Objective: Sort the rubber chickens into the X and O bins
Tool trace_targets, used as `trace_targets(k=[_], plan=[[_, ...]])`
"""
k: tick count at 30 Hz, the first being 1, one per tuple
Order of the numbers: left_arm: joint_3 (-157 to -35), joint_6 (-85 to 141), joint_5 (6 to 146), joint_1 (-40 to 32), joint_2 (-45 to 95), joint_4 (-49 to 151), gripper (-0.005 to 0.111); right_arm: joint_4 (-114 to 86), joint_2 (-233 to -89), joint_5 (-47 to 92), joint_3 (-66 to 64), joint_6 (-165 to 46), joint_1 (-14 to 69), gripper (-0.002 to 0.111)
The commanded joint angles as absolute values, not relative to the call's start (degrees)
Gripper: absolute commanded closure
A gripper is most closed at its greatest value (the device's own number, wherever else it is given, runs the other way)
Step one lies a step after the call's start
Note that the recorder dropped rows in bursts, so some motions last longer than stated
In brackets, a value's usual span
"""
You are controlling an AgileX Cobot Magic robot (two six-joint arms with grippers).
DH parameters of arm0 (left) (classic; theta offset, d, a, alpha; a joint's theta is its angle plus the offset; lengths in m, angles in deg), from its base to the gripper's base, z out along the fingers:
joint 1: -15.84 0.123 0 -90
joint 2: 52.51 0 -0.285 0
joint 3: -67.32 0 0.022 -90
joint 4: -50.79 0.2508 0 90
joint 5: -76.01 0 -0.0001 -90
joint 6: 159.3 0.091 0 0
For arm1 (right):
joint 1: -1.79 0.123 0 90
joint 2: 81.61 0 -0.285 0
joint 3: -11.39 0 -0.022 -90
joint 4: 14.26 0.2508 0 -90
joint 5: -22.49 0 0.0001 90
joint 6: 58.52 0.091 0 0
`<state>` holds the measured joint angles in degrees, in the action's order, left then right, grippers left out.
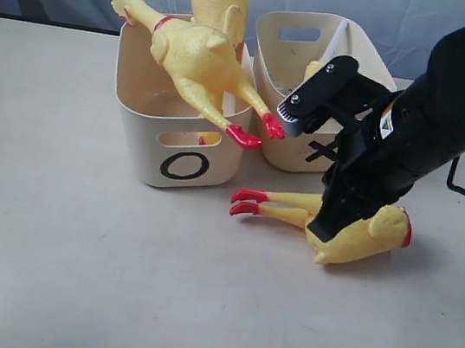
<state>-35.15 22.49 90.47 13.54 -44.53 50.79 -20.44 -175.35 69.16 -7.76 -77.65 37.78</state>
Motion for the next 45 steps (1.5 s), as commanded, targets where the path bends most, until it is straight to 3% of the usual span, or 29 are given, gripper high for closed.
trace_targets(k=[1, 45], plan=[[-35.46, 22.26, 89.71, 13.38, -44.72, 50.79, 0.107, -20.8, -176.15, 65.01, -7.12, -79.48, 37.95, 0.056], [-35.46, 22.26, 89.71, 13.38, -44.72, 50.79, 0.107, -22.71, -192.49, 54.6, -7.33, -79.28, 37.82, 0.06]])
